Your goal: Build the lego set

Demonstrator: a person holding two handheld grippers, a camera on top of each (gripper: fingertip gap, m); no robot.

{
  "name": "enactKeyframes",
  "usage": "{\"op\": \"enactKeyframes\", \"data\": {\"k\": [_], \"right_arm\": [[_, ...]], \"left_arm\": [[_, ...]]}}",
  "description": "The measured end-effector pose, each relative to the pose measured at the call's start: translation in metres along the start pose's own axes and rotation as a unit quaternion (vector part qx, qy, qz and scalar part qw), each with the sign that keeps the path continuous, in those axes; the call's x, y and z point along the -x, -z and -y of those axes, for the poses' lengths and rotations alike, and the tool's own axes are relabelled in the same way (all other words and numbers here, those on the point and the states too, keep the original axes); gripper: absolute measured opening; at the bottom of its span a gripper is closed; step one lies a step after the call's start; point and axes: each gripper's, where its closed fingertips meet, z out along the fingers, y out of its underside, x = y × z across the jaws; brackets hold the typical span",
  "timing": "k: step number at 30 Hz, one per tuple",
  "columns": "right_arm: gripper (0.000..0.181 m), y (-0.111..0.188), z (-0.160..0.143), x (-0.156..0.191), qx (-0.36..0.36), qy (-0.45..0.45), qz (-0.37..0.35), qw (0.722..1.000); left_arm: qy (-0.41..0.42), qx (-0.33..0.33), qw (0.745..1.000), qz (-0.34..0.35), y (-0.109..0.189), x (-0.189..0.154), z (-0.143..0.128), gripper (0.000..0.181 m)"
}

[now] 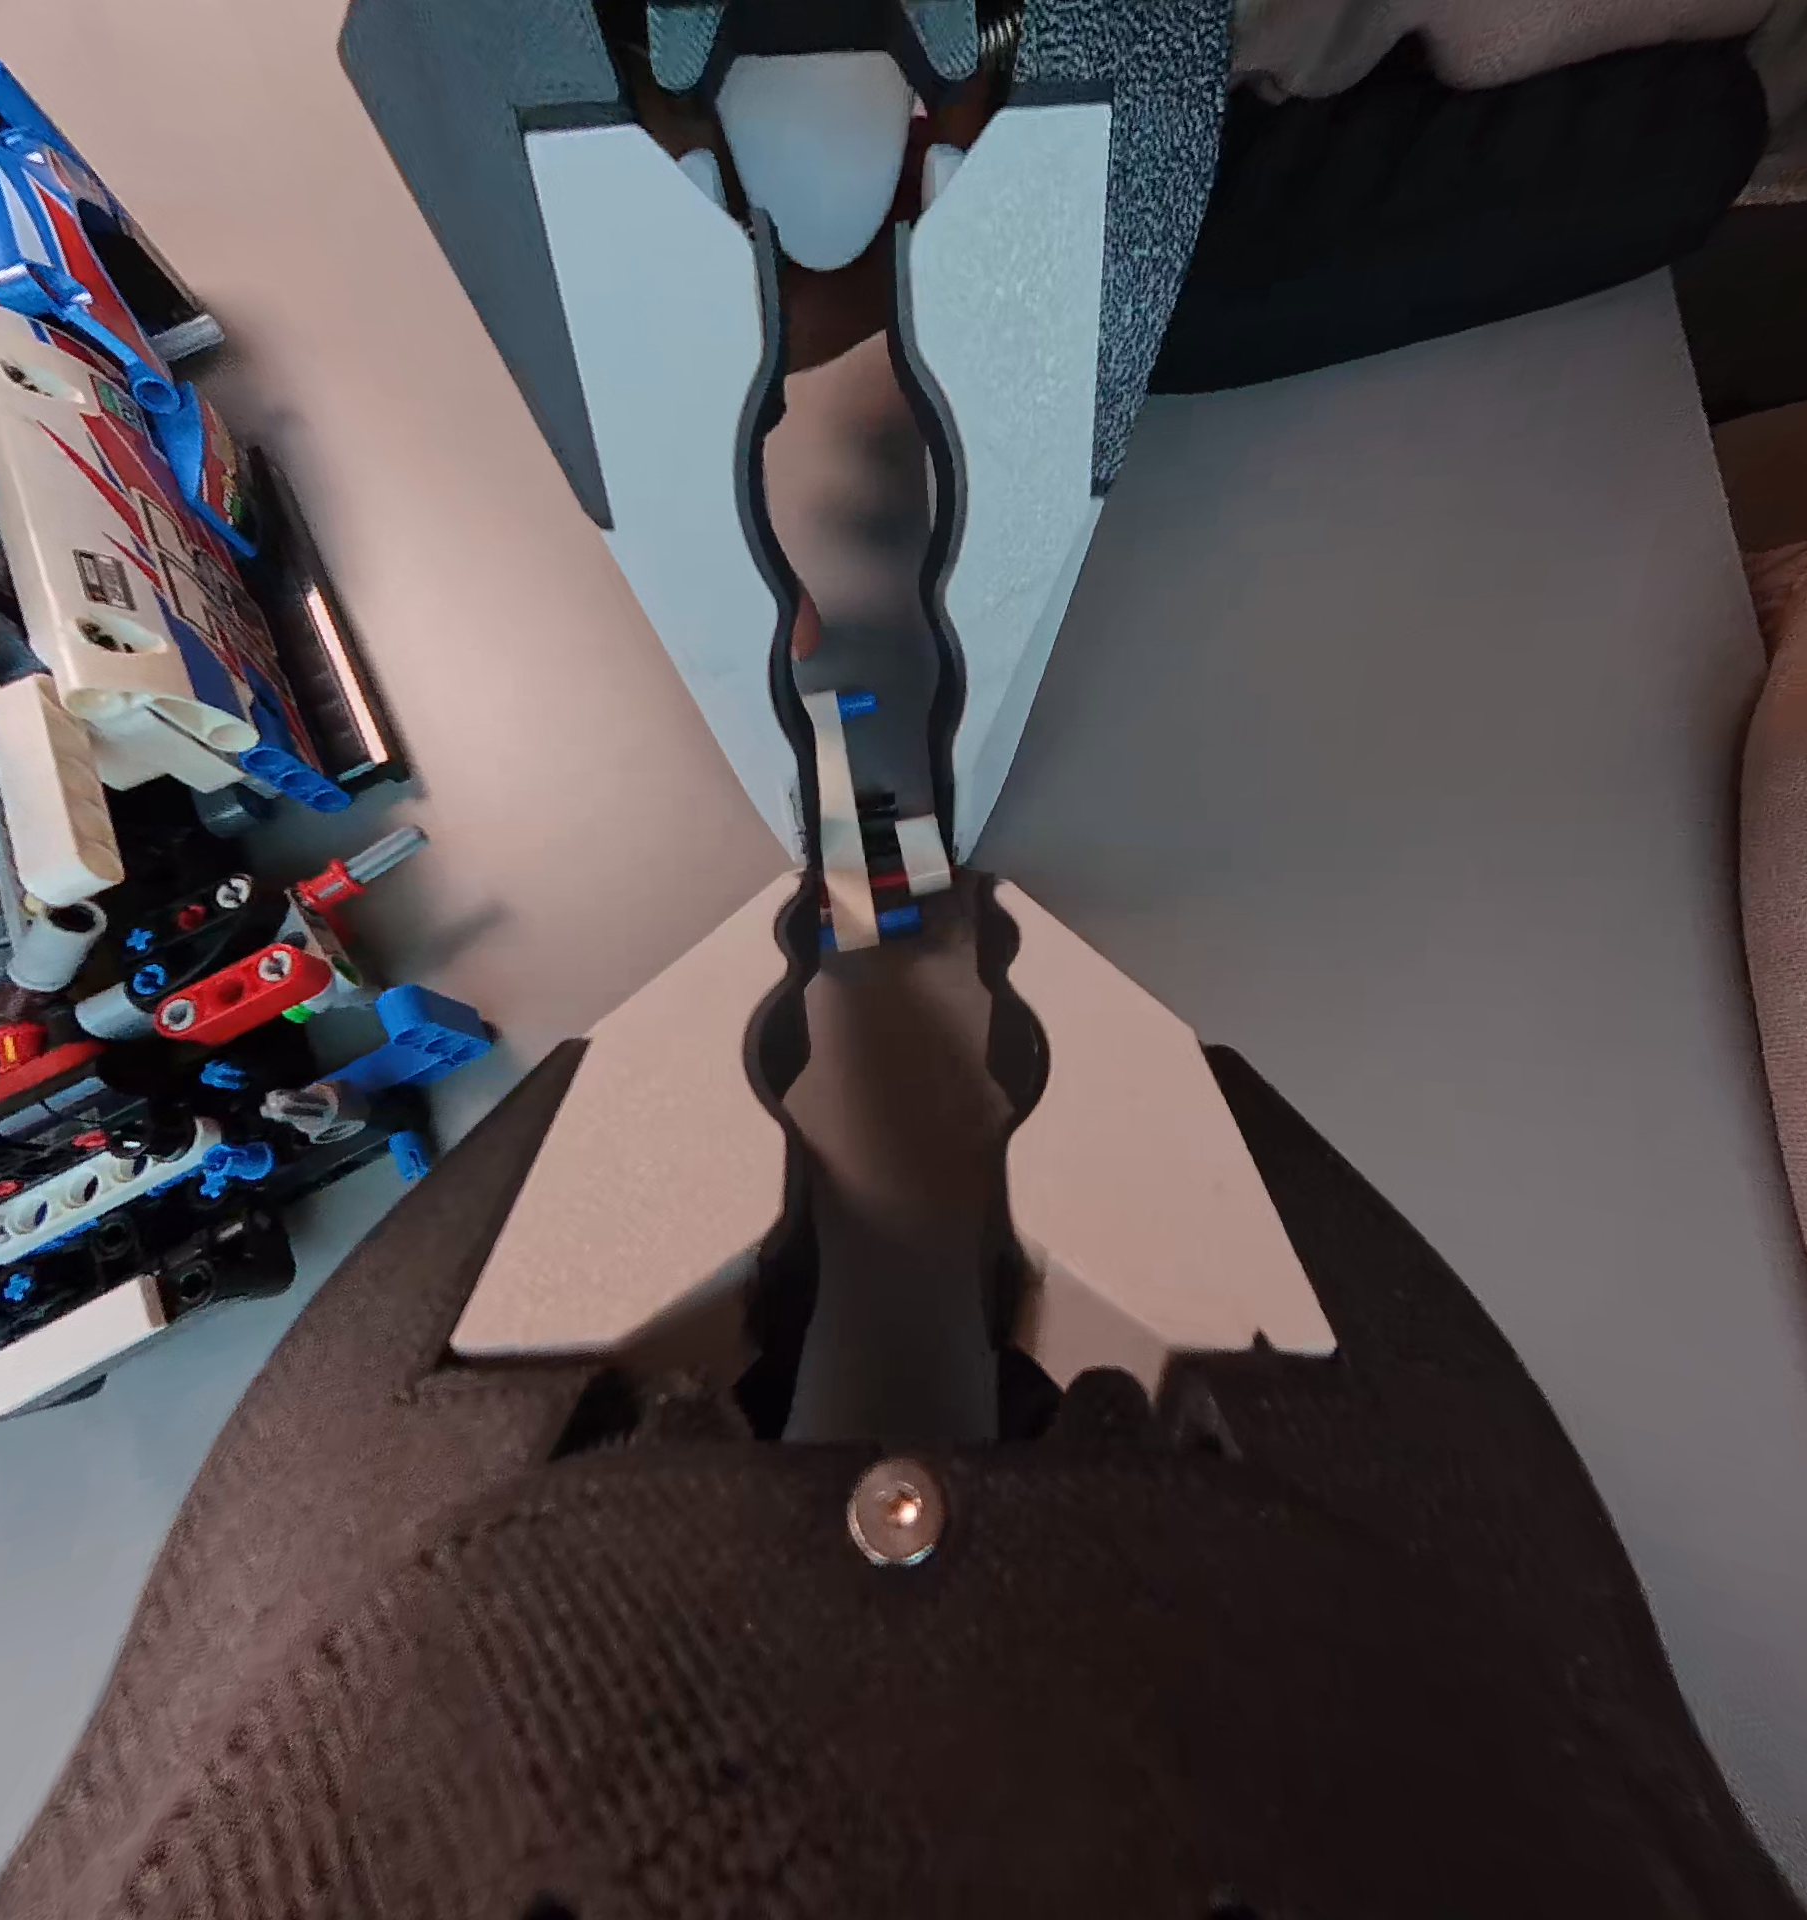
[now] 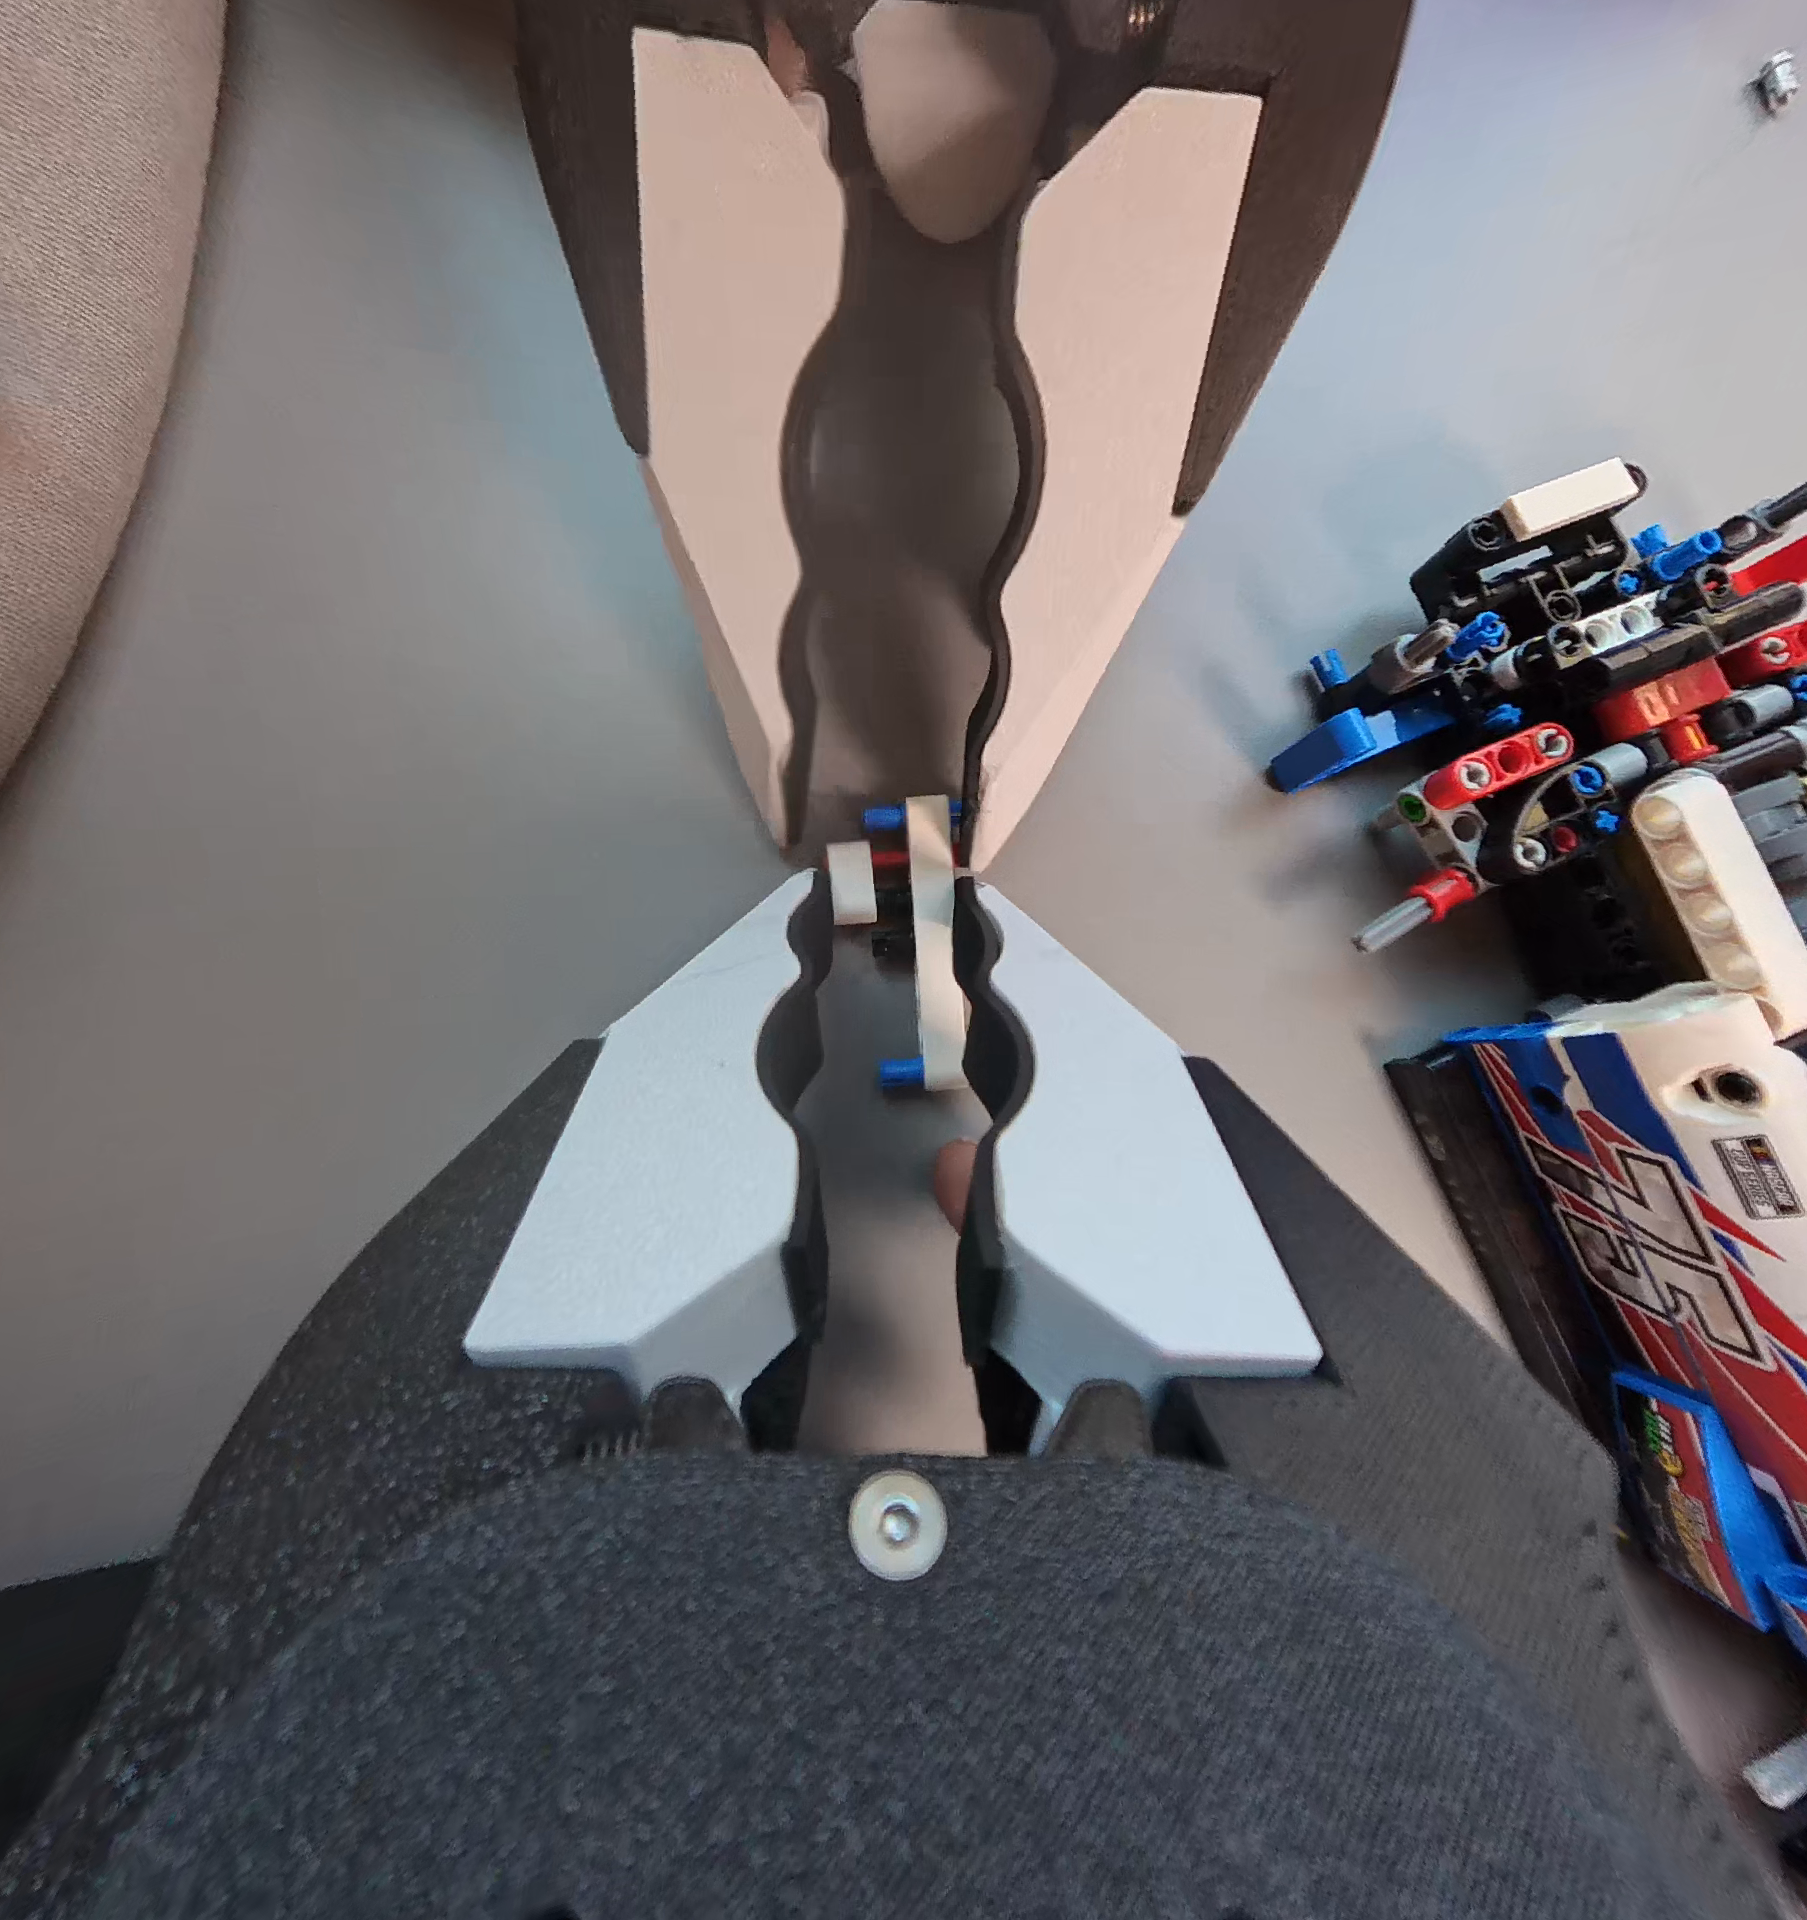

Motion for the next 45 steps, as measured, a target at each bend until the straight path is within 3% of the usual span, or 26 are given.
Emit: {"op": "enactKeyframes", "data": {"k": [2, 4, 7, 10, 16, 24, 28, 45], "right_arm": [[0.022, -0.0003, 0.0005, 0.0001, 0.0, -0.005, -0.003, 1.0], [0.022, -0.0008, 0.0014, 0.0028, 0.003, -0.009, 0.001, 1.0], [0.022, -0.0002, 0.0014, 0.0046, 0.0, -0.006, -0.001, 1.0], [0.034, 0.0021, 0.0001, 0.0094, 0.001, -0.008, 0.012, 1.0], [0.023, 0.0034, -0.0029, 0.0044, 0.0, -0.011, 0.004, 1.0], [0.022, 0.0025, -0.0024, 0.0046, 0.0, -0.005, 0.015, 1.0], [0.021, 0.0017, -0.0016, 0.0028, 0.0, -0.011, 0.003, 1.0], [0.015, 0.0014, -0.001, 0.0021, -0.002, -0.004, -0.011, 1.0]], "left_arm": [[0.011, -0.002, 1.0, -0.008, 0.0008, -0.0026, 0.0003, 0.035], [0.007, 0.001, 1.0, 0.004, 0.0004, 0.0002, -0.0002, 0.024], [-0.005, 0.002, 1.0, 0.005, -0.0005, -0.0007, 0.0001, 0.023], [-0.006, 0.002, 1.0, 0.007, -0.0007, -0.0002, 0.0002, 0.023], [-0.009, 0.004, 1.0, 0.008, -0.0007, 0.0004, 0.0, 0.018], [0.0, 0.005, 1.0, 0.001, 0.0001, 0.0, -0.0009, 0.018], [0.028, 0.0, 1.0, -0.013, 0.001, -0.0034, -0.0001, 0.03], [0.009, 0.007, 1.0, 0.019, 0.0, 0.0007, -0.0008, 0.016]]}}
